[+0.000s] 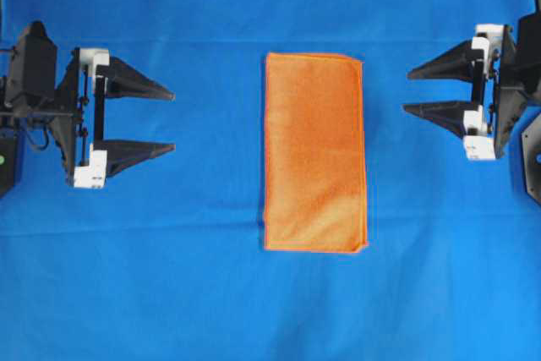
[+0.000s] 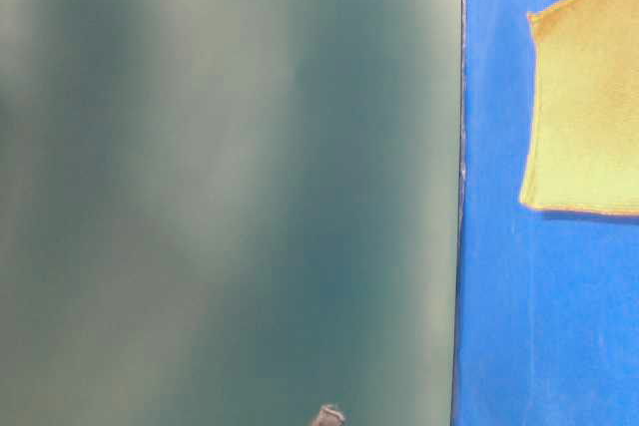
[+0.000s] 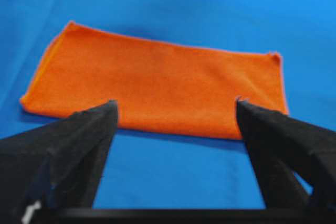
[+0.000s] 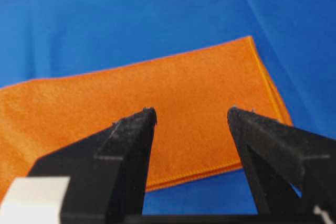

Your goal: Fold the orange towel.

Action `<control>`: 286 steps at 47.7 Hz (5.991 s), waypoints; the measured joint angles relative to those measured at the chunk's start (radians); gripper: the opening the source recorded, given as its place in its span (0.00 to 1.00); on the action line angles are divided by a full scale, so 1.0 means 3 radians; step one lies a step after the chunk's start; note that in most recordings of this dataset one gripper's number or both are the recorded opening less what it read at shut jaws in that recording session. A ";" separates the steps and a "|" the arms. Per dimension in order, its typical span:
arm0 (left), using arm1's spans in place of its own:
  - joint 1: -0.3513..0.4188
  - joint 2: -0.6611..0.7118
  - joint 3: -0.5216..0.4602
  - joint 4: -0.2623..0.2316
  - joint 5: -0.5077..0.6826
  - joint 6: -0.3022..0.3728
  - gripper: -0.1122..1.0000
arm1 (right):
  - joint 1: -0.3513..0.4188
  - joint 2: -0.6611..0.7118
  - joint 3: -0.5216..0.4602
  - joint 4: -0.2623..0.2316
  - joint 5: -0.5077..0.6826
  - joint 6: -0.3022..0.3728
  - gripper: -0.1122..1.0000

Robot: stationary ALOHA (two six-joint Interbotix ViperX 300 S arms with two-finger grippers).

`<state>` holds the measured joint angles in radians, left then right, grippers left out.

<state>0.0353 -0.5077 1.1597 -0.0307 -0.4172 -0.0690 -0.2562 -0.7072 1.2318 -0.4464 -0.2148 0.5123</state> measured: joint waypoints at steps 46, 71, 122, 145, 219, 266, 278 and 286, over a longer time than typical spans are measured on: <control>0.0378 0.1069 -0.0941 0.0000 0.0343 0.0230 0.88 | -0.0337 0.0731 -0.0506 -0.0123 0.0486 -0.0051 0.65; 0.0966 0.2511 -0.1631 -0.0005 0.0322 0.0281 0.88 | -0.0675 0.2270 -0.1002 -0.0353 0.0358 -0.0056 0.65; 0.1028 0.2823 -0.1759 0.0015 0.0302 0.0348 0.13 | -0.0767 0.2516 -0.1018 -0.0337 0.0205 -0.0041 0.15; 0.1023 0.2419 -0.1739 0.0010 0.0532 0.0593 0.13 | -0.0726 0.1917 -0.1002 -0.0343 0.0511 -0.0051 0.15; -0.0608 0.2439 -0.1575 0.0000 0.0716 0.0169 0.13 | 0.1554 0.2117 -0.1104 0.0036 0.1130 0.1197 0.15; -0.0583 0.1355 -0.1381 0.0000 0.1258 0.0153 0.71 | 0.1800 0.1329 -0.1355 -0.0056 0.1902 0.1171 0.59; -0.0445 0.0680 -0.1012 0.0000 0.1283 0.0153 0.71 | 0.1800 0.0593 -0.1064 -0.0327 0.2117 0.1176 0.59; -0.0312 0.0128 -0.0654 0.0000 0.1222 0.0153 0.71 | 0.1800 0.0010 -0.0828 -0.0496 0.2127 0.1191 0.59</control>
<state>-0.0583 -0.4694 0.9633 -0.0307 -0.0506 -0.0230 0.2838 -0.7041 0.9833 -0.5952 0.4234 0.8698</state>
